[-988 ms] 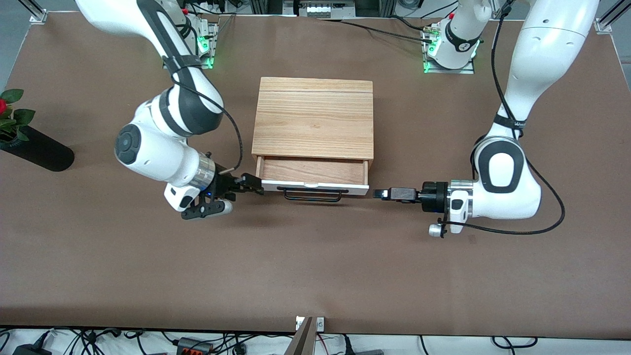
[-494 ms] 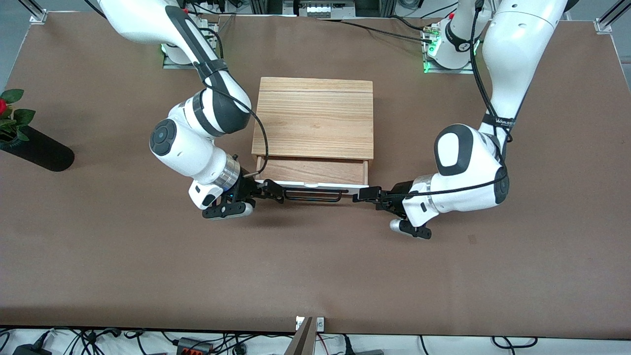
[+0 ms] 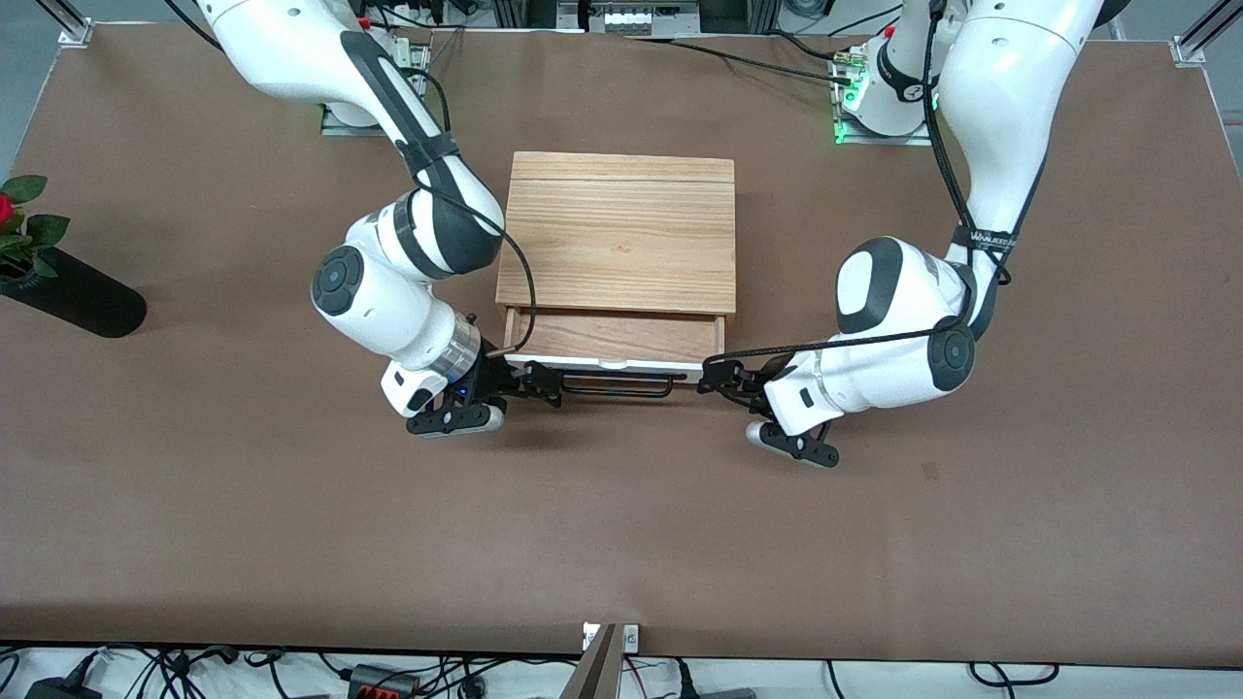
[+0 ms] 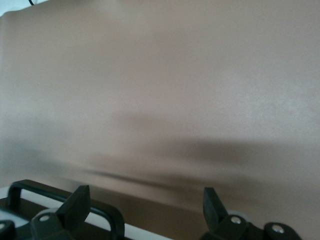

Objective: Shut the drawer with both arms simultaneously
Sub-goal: 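Reach the right gripper and the left gripper toward the drawer front, then lower both grippers onto the white drawer front beside the handle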

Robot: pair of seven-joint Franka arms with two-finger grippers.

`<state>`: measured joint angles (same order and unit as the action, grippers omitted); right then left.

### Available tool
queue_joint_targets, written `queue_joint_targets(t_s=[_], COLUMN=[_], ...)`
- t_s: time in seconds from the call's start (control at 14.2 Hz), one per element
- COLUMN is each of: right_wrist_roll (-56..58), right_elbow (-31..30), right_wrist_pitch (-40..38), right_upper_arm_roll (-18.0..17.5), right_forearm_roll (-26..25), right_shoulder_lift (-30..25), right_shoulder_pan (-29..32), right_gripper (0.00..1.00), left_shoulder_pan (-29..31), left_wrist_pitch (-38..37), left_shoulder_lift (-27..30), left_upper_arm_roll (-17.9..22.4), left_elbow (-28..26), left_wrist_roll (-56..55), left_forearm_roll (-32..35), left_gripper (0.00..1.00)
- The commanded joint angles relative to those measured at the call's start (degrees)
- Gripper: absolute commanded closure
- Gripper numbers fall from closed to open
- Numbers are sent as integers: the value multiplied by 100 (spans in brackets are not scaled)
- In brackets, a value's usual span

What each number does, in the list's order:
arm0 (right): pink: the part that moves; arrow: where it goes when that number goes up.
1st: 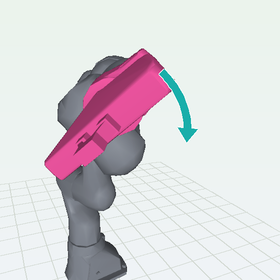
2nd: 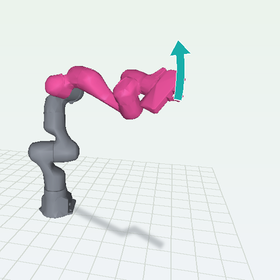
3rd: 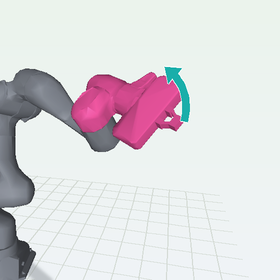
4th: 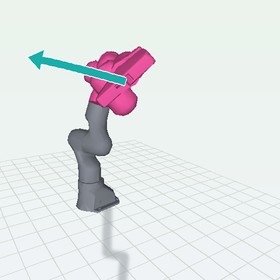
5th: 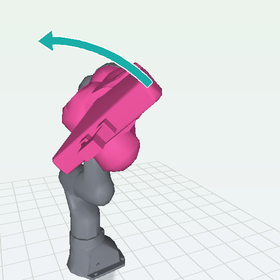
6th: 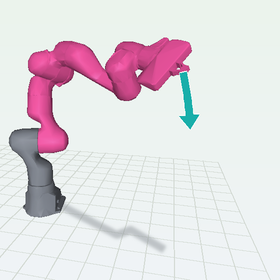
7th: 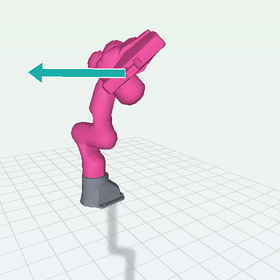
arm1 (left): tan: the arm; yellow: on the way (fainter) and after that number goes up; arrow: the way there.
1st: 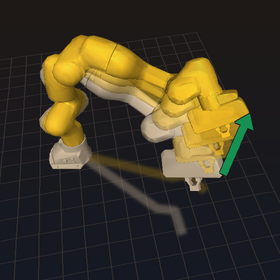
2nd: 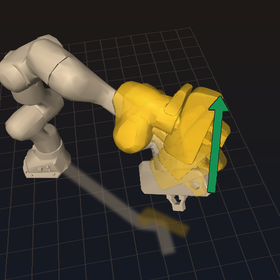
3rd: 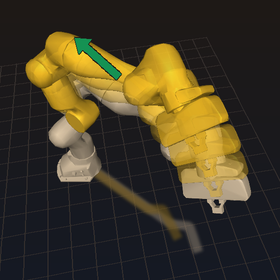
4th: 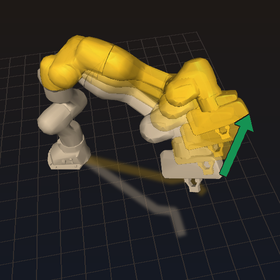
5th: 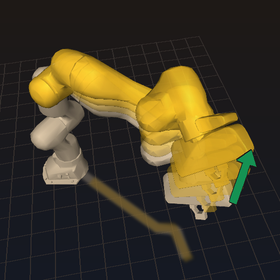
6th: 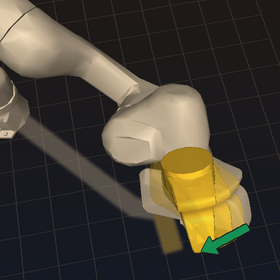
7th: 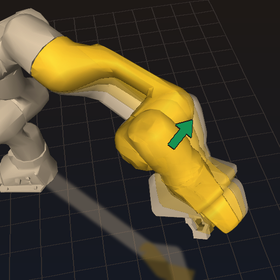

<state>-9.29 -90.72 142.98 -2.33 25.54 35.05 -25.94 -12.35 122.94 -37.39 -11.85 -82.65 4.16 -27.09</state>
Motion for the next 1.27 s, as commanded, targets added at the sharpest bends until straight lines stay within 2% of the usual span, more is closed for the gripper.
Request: queue_joint_targets(t_s=[0.0, 0.28, 0.49, 1.2], right_wrist_roll=[-73, 6, 41, -20], right_elbow=[-147, -226, -279, -279], right_wrist_pitch=[134, 90, -225, -604], right_upper_arm_roll=[13, 4, 13, 13], right_forearm_roll=[56, 56, 56, 56], right_shoulder_lift=[-51, -86, -148, -192], right_shoulder_pan=[-78, -78, -87, -192], right_gripper=[0, 0, 0, 0], left_shoulder_pan=[-101, -119, -153, -154], left_wrist_pitch=[10, -165, -262, -763], left_shoulder_lift=[-49, -67, -58, -67], left_upper_arm_roll=[60, 78, 52, 43], left_elbow=[39, -49, -49, -49], left_wrist_roll=[-240, -240, -371, -442], left_forearm_roll=[161, 178, 573, 574], left_gripper=[0, 0, 0, 0])
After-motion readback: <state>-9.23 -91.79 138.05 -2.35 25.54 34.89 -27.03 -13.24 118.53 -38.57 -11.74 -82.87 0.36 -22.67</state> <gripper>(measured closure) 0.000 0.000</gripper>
